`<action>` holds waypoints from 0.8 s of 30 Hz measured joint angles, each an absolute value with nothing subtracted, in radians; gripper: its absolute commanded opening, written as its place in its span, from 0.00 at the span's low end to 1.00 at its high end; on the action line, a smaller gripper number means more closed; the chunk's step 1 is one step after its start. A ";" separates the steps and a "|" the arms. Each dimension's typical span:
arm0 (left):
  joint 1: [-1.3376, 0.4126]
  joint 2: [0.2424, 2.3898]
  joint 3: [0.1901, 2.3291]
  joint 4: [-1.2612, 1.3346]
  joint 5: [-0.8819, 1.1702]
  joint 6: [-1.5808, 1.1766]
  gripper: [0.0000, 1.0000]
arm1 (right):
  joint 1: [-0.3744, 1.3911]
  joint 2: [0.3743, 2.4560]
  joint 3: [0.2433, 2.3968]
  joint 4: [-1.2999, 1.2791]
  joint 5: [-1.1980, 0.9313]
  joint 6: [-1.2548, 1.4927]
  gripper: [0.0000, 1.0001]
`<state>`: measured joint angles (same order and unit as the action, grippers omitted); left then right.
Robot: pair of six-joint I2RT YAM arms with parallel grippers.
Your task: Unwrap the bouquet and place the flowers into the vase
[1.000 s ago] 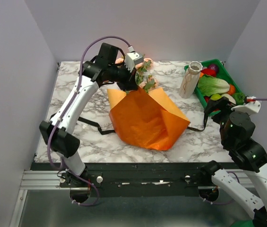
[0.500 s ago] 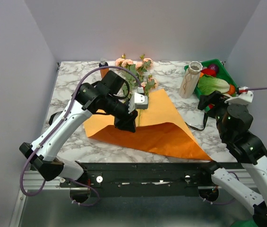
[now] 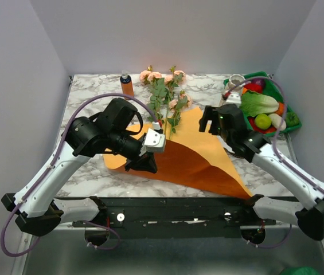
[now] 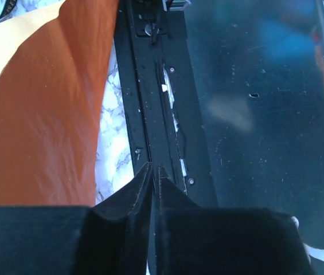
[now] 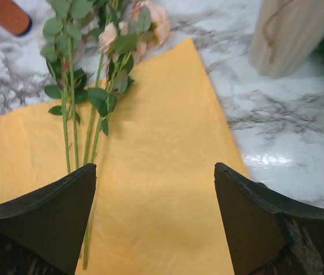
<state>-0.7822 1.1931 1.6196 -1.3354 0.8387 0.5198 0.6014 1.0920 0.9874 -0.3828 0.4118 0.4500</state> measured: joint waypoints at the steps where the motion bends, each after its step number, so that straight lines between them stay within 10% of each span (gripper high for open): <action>1: -0.783 1.188 1.613 -1.336 0.842 0.520 0.08 | 0.617 1.148 1.000 -0.374 0.399 0.445 0.85; 5: -0.782 1.175 1.630 -1.345 0.842 0.510 0.15 | 0.673 1.345 1.031 -0.317 0.326 0.434 0.78; 11: -0.780 1.161 1.807 -1.357 0.786 0.489 0.74 | 0.845 1.334 0.954 -0.270 0.246 0.431 0.74; 24: -0.691 1.153 1.854 -1.131 0.289 0.265 0.84 | 1.349 1.206 0.863 -0.390 0.507 0.574 0.84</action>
<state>-0.6914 1.1526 1.8542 -1.1309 0.2890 0.2646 1.3487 1.2057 0.8631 -0.3901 0.5072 0.5735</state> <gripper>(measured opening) 0.838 0.778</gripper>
